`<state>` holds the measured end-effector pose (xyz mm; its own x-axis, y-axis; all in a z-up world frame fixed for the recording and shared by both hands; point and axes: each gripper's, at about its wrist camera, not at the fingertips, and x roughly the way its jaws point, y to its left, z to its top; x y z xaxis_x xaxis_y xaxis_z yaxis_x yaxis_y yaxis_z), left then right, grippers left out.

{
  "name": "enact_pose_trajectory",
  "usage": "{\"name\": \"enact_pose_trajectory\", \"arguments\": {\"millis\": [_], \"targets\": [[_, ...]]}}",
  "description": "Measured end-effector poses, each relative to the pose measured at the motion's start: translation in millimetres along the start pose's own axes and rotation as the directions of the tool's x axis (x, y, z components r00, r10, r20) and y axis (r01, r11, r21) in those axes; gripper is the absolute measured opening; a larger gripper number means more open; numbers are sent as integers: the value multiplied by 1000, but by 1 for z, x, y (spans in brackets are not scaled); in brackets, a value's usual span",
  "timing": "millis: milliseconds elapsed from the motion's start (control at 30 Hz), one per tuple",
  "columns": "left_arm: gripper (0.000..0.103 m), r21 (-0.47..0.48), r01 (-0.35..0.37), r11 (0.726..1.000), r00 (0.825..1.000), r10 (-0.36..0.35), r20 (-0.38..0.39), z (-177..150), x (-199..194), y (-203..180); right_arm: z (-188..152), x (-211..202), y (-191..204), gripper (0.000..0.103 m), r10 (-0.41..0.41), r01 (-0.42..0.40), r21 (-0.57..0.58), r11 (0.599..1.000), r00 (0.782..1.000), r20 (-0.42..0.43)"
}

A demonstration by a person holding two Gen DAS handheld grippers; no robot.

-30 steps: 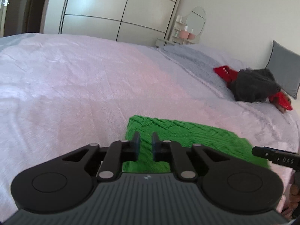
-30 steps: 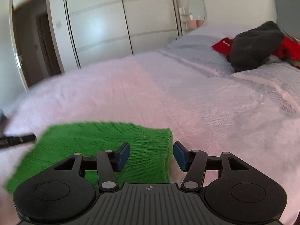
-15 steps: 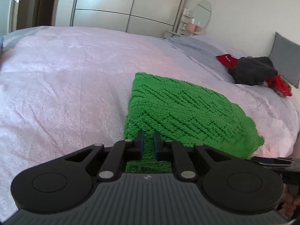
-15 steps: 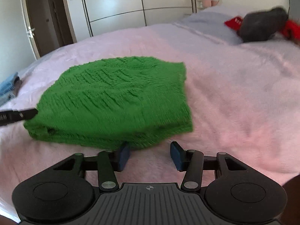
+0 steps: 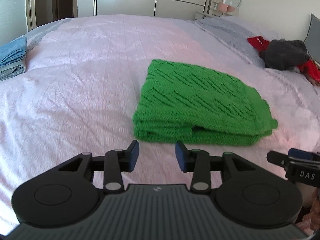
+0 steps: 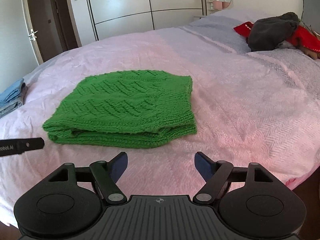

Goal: Fold clothes

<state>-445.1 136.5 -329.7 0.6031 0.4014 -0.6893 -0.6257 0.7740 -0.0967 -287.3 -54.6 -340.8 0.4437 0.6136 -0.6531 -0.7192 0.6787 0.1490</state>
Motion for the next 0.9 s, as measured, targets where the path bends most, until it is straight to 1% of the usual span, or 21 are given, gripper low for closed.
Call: {"name": "enact_pose_trajectory", "arguments": {"millis": [67,200,467,633,900], "targets": [[37,6,-4,1000,1000,4,-6,-3,-7,-4,-3,-5,1,77,-2,2,6,1000,1000,-3],[43,31,-17,999,1000,17,-5,-5,-18,-10,-7,-15,3,77,-10,10,8,1000,1000,-15],[45,69,-29,997,1000,29,0,-13,-39,-20,-11,-34,12,77,-7,7,0,1000,1000,0],[49,84,-29,996,1000,28,10,-18,-50,-25,-14,-39,17,77,-10,10,-8,1000,1000,0],[52,86,-19,996,1000,19,1,-20,-48,-23,-16,-39,23,77,-15,15,-22,1000,1000,-11]]}}
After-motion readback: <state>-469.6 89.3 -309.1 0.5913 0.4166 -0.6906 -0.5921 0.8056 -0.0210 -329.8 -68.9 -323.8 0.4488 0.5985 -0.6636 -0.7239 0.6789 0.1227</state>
